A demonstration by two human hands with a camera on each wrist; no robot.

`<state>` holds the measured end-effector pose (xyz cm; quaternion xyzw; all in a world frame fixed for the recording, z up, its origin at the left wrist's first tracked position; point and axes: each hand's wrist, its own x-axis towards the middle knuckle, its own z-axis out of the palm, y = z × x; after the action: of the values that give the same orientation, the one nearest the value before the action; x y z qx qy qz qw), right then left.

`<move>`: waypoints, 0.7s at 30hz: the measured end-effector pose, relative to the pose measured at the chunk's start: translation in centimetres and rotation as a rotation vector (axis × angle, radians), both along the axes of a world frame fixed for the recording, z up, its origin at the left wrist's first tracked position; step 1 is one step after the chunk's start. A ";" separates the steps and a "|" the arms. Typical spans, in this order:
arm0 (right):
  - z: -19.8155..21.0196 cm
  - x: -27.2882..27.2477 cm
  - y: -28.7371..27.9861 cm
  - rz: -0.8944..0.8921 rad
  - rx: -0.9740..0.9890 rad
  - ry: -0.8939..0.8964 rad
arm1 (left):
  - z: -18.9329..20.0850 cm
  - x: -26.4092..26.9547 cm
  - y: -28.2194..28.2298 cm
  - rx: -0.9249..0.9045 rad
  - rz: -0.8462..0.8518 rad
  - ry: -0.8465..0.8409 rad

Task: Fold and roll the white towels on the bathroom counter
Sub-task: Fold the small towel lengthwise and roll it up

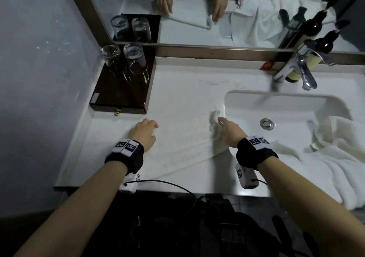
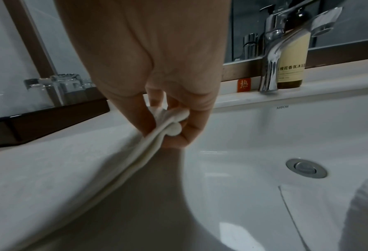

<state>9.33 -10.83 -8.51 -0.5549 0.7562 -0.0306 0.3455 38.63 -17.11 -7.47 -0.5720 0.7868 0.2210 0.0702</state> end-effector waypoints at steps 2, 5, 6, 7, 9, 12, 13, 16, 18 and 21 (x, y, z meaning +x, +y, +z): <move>0.0 -0.2 -0.3 -0.022 -0.034 -0.007 | -0.5 -0.6 -0.5 0.012 0.004 -0.085; 0.4 -0.4 -1.4 -0.057 -0.154 -0.022 | -1.1 0.1 -1.0 0.045 0.034 -0.133; 0.5 -0.3 -2.0 -0.063 -0.204 -0.029 | -1.2 0.5 -1.1 0.078 0.046 -0.121; 0.6 -0.2 -2.7 -0.069 -0.244 -0.039 | -1.3 1.0 -1.2 0.114 0.061 -0.101; 0.7 0.0 -4.4 -0.073 -0.295 -0.060 | -1.6 1.9 -1.0 0.151 0.115 -0.065; 0.8 0.6 -7.5 -0.027 -0.308 -0.055 | -1.8 3.0 -0.5 0.151 0.209 -0.030; 0.8 0.9 -8.7 0.005 -0.304 -0.049 | -1.9 3.3 -0.2 0.152 0.231 -0.028; 0.8 1.9 -12.2 0.063 -0.295 -0.060 | -1.9 3.8 0.8 0.160 0.303 -0.002; 0.8 2.8 -14.1 0.112 -0.334 -0.056 | -1.8 3.9 1.4 0.164 0.358 0.032; 0.5 3.8 -16.4 0.161 -0.392 -0.051 | -1.7 3.7 2.2 0.204 0.399 0.062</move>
<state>13.09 -27.20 -7.97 -0.6691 0.6800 -0.1637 0.2514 42.35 -14.87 -9.17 -0.6991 0.6335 0.3264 0.0581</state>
